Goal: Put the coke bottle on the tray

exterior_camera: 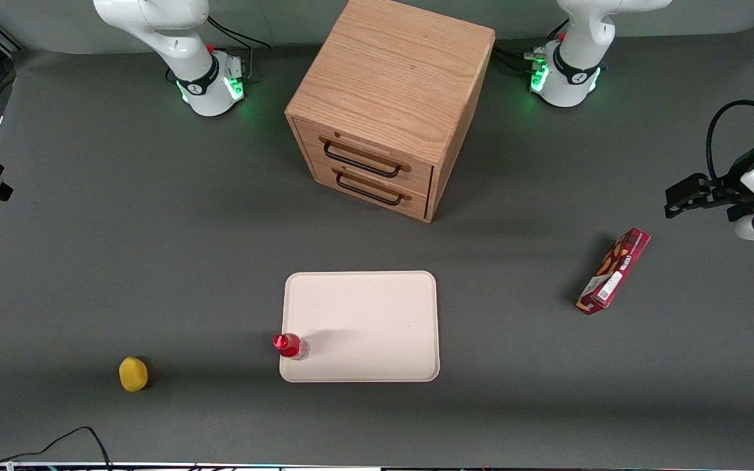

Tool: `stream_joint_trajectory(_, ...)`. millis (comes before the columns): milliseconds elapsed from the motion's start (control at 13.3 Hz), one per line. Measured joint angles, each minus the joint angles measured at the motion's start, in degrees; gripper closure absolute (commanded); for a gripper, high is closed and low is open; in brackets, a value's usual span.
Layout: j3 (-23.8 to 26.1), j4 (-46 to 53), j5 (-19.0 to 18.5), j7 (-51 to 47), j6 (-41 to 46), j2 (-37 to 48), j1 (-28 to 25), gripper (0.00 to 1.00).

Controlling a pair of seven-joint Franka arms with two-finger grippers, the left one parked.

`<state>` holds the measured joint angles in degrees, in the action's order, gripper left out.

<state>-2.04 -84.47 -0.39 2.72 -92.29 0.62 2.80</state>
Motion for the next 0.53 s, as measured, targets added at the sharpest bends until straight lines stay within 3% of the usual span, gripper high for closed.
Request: stream_joint_trajectory(525, 0.26, -0.15, 0.00, -1.80, 0.00, 0.00, -0.03, 0.00)
